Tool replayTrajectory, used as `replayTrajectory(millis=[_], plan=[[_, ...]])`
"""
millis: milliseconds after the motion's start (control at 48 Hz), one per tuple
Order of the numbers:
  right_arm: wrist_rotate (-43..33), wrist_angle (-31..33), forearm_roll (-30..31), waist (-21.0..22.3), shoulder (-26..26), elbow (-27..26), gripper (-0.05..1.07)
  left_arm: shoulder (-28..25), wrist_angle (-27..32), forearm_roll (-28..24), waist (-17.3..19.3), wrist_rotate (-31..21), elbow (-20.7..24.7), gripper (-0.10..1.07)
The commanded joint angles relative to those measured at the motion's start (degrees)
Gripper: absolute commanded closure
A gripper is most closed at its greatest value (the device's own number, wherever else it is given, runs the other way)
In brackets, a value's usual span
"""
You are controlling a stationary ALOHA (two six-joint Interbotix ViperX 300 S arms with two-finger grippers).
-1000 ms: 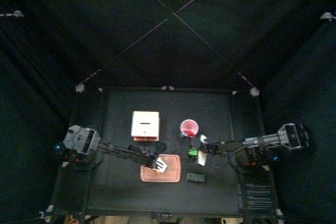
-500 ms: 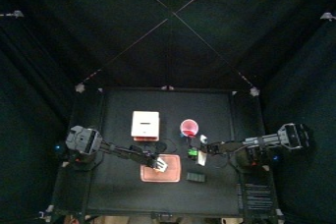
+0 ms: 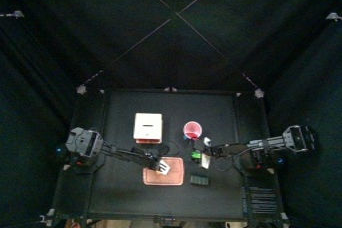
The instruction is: Grab corn
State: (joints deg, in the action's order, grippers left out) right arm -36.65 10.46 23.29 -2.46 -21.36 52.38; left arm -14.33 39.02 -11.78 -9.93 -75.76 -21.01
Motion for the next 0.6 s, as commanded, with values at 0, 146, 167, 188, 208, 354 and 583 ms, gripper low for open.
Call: replayTrajectory(millis=[0, 146, 167, 188, 208, 354, 583], plan=[[-0.09, -0.44, 0.09, 0.0, -0.88, -0.88, 0.15, 2.9, 0.18, -0.44, 0.18, 0.79, 1.23, 0.16], [-0.09, -0.44, 0.09, 0.0, -0.88, -0.88, 0.15, 3.6, 0.26, -0.26, 0.18, 2.72, 1.23, 0.16], [-0.09, -0.35, 0.09, -0.09, -0.88, -0.88, 0.15, 3.43, 0.18, -0.18, 0.18, 2.9, 1.23, 0.16], [-0.09, -0.35, 0.09, 0.0, -0.88, -0.88, 0.15, 3.43, 0.26, -0.09, 0.09, 3.08, 1.23, 0.16], [-0.09, -0.35, 0.09, 0.0, -0.97, -0.88, 0.15, 3.34, 0.18, 0.0, 0.18, 3.16, 1.23, 0.16], [-0.09, -0.44, 0.09, 0.0, -0.88, -0.88, 0.15, 2.81, 0.18, 0.44, 0.18, 3.34, 1.23, 0.17], [-0.09, -0.35, 0.09, 0.0, -0.79, -0.88, 0.15, 2.81, 0.26, 0.44, 0.18, 3.25, 1.23, 0.17]])
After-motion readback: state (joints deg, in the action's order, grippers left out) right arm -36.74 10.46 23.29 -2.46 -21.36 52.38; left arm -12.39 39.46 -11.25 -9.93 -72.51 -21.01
